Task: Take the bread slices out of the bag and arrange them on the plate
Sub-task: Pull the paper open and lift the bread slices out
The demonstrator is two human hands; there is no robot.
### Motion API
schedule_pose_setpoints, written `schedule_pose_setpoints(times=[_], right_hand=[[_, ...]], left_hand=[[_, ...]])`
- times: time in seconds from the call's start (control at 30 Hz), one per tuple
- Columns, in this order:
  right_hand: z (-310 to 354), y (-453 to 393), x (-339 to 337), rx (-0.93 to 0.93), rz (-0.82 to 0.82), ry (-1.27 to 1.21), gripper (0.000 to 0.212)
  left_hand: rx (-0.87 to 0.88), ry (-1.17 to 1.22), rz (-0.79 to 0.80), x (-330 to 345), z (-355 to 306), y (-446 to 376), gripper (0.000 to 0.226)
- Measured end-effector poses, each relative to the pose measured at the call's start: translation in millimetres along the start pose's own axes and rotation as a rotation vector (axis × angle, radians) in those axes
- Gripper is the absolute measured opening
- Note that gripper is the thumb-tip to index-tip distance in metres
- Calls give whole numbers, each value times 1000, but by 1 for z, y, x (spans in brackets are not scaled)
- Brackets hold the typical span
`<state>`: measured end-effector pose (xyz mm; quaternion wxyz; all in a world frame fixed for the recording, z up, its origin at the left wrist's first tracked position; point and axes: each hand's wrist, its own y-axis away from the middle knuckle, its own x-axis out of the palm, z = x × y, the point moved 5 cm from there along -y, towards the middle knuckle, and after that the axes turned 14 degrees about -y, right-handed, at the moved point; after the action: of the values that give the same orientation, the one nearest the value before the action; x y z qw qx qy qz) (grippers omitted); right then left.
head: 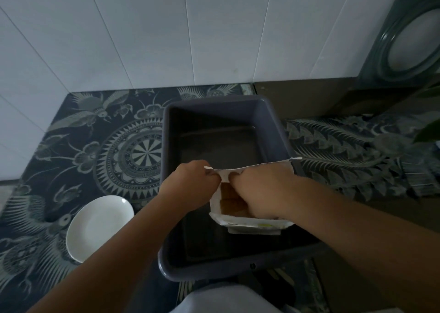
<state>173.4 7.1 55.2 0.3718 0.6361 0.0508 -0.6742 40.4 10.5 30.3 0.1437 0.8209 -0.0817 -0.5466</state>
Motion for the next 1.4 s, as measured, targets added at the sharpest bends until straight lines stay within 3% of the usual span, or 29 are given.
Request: schedule_pose_setpoints(times=[0.13, 0.23, 0.43, 0.7, 0.83, 0.93, 1.07, 1.13, 1.2, 1.27, 1.4], right_hand=[[0, 12, -13, -72, 32, -43, 42], [2, 19, -17, -88, -12, -41, 35], [5, 35, -30, -100, -139, -24, 38], [2, 46, -59, -116, -165, -30, 37], [-12, 59, -84, -80, -113, -133, 40], [-21, 66, -100, -70, -170, -195, 41], [-35, 74, -116, -71, -285, -361, 41], [-42, 79, -121, -79, -344, -482, 46], [-48, 82, -123, -72, -386, -576, 53], [-51, 84, -122, -61, -423, -643, 62], [-45, 86, -123, -58, -498, -696, 69]], left_hand=[[24, 98, 59, 4, -5, 1, 9], [2, 301, 98, 3, -7, 3, 11], [-208, 729, 210, 7, -2, 16, 18], [-82, 688, 221, 14, -11, 23, 34], [-128, 729, 212, 17, -5, 24, 30], [-123, 717, 168, 18, -2, 19, 26], [-56, 761, 178, 13, 2, 23, 40], [-92, 800, 121, 8, 9, 28, 21], [-181, 811, 10, 2, 24, 32, 66], [-122, 796, -137, -10, 30, 39, 93], [165, 711, -258, -36, 15, 56, 107]])
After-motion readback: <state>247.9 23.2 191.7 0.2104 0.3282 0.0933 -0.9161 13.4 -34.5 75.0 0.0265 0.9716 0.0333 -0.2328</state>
